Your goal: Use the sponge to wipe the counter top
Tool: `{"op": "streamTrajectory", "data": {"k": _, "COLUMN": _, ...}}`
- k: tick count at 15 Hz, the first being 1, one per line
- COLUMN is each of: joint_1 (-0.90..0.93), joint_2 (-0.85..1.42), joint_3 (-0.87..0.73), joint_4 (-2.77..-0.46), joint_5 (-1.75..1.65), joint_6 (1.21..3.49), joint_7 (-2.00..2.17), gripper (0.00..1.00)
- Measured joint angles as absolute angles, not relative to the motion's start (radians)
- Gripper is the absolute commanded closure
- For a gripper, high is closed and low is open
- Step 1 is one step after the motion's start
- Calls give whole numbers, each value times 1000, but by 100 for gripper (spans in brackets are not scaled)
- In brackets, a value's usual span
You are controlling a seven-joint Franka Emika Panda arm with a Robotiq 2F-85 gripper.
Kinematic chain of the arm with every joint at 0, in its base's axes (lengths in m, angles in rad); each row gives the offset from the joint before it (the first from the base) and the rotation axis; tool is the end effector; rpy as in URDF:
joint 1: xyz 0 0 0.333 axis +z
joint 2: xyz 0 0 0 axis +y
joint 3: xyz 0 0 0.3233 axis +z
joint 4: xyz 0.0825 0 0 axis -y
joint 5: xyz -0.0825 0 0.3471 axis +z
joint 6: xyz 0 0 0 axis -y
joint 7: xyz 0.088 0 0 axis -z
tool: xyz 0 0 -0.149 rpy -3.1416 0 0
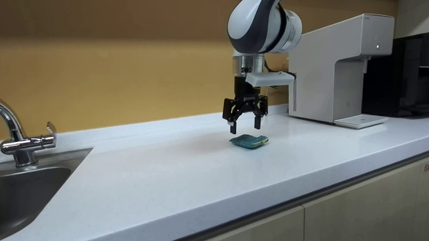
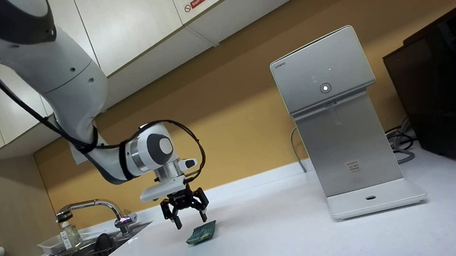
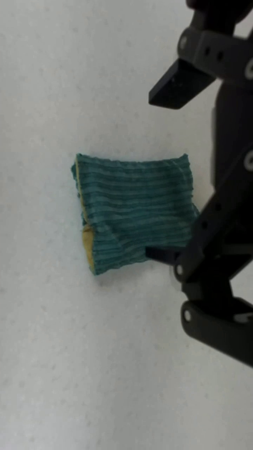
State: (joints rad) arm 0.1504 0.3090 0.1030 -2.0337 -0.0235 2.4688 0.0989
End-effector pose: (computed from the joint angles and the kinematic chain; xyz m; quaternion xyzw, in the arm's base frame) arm 0.5710 0.1455 0.2971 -0.9945 -0.0823 -0.0616 0.0186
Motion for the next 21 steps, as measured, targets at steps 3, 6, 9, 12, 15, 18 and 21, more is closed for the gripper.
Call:
{"op": "streamTrajectory", "data": {"k": 3, "joint_1": 157, "joint_2": 343, "joint_3": 83, "joint_4": -2009, "joint_5": -66, "joint_6": 2475, "joint_7": 117, "gripper": 49}}
{"op": "streamTrajectory", "data": {"k": 6, "joint_1": 162, "joint_2": 374, "joint_3": 65, "joint_4": -1986, "joint_5": -92, "joint_6": 2479, "joint_7": 134, "gripper": 69}}
{"op": "streamTrajectory", "data": {"k": 9, "joint_1": 167, "joint_2": 393, "joint_3": 53, "joint_4": -1968, "joint_5": -100, "joint_6": 2479, "joint_7": 143, "gripper": 89}}
{"op": "streamTrajectory", "data": {"k": 12, "joint_1": 174, "joint_2": 393, "joint_3": 40, "joint_4": -1962, "joint_5": -111, "joint_6": 2479, "joint_7": 154, "gripper": 100}}
{"op": "streamTrajectory", "data": {"k": 15, "joint_1": 178, "joint_2": 393, "joint_3": 11, "joint_4": -1962, "joint_5": -151, "joint_6": 2479, "joint_7": 186, "gripper": 100}}
{"op": "streamTrajectory", "data": {"k": 18, "joint_1": 175, "joint_2": 393, "joint_3": -40, "joint_4": -1965, "joint_5": -184, "joint_6": 2478, "joint_7": 228, "gripper": 99}}
{"op": "streamTrajectory", "data": {"k": 21, "joint_1": 156, "joint_2": 393, "joint_3": -95, "joint_4": -1970, "joint_5": -197, "joint_6": 2479, "joint_7": 262, "gripper": 99}}
